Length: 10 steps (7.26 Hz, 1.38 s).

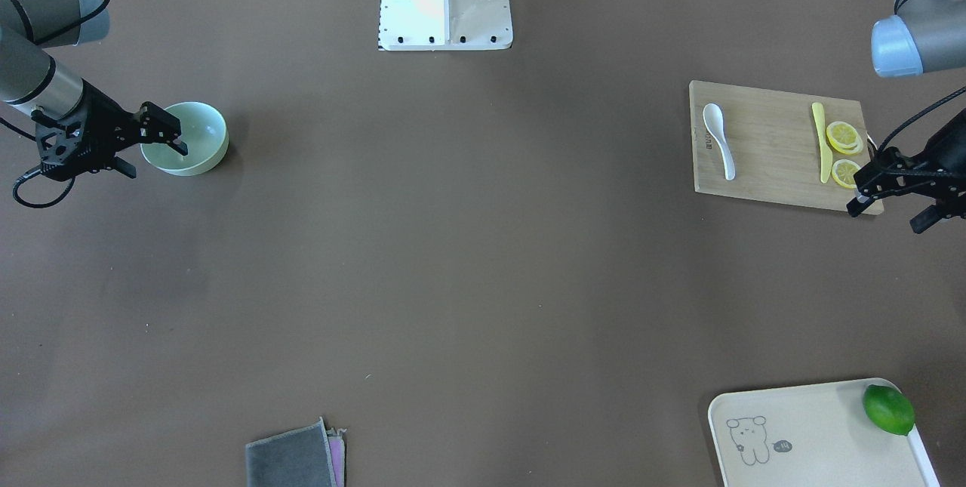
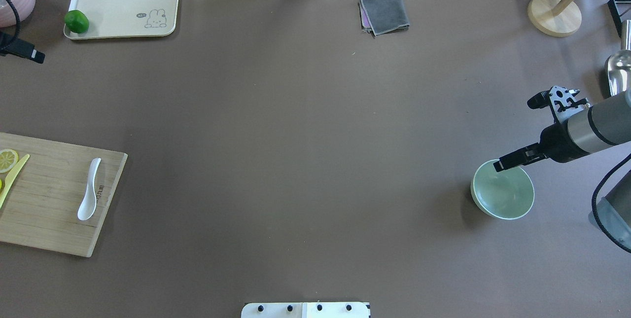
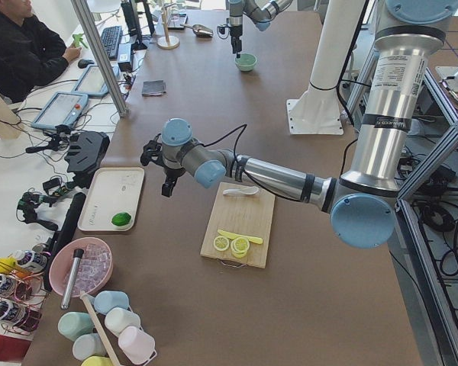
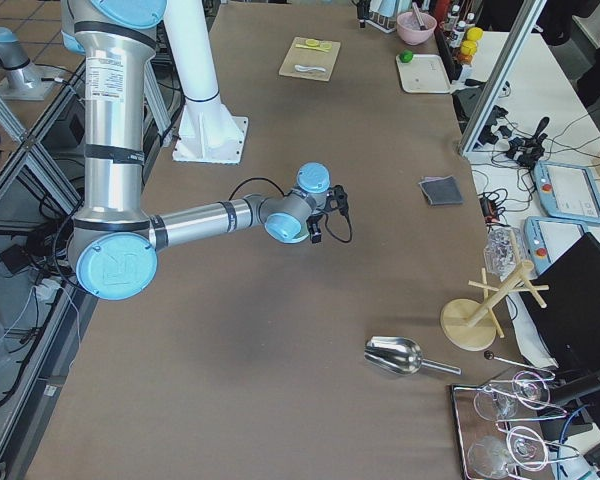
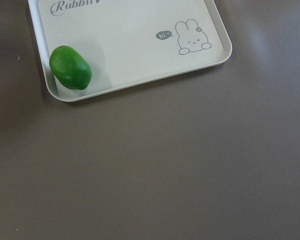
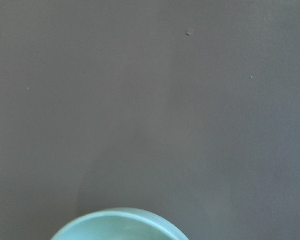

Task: Place spoon in bowl
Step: 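Move the right gripper in toward the pale green bowl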

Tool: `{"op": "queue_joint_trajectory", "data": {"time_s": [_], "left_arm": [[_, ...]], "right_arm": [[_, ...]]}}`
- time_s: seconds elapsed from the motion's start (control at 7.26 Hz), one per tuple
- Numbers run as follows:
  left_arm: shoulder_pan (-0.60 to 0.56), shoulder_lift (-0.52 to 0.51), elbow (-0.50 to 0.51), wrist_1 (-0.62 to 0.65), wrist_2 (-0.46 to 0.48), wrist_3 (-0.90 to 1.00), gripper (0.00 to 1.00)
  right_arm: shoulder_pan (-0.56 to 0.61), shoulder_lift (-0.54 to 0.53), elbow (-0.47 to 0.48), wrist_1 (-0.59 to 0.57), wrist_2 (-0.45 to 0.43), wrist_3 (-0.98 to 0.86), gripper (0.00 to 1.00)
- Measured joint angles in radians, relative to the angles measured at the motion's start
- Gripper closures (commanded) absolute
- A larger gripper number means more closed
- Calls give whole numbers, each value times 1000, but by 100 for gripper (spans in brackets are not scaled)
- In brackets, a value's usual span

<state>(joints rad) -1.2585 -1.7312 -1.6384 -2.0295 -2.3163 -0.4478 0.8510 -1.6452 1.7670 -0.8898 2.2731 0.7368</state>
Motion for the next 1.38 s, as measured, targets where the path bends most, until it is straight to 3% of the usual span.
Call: {"op": "queue_joint_trajectory", "data": {"time_s": [0.14,0.28,0.96,1.38], "left_arm": [[0,-1,-1,0,0,0,3],[1,-2,-2,-1,0,1,3],[1,-6,-2,0,-1,3,3],[1,-13,-3,-1,-1,7,3]], "right_arm": [[-3,-13,0,0,-1,2,76],[-6,-22,-2,0,-2,6,98],[-22,-5,11,-1,8,14,100],[-33,177,30,-82,0,165,100]]}}
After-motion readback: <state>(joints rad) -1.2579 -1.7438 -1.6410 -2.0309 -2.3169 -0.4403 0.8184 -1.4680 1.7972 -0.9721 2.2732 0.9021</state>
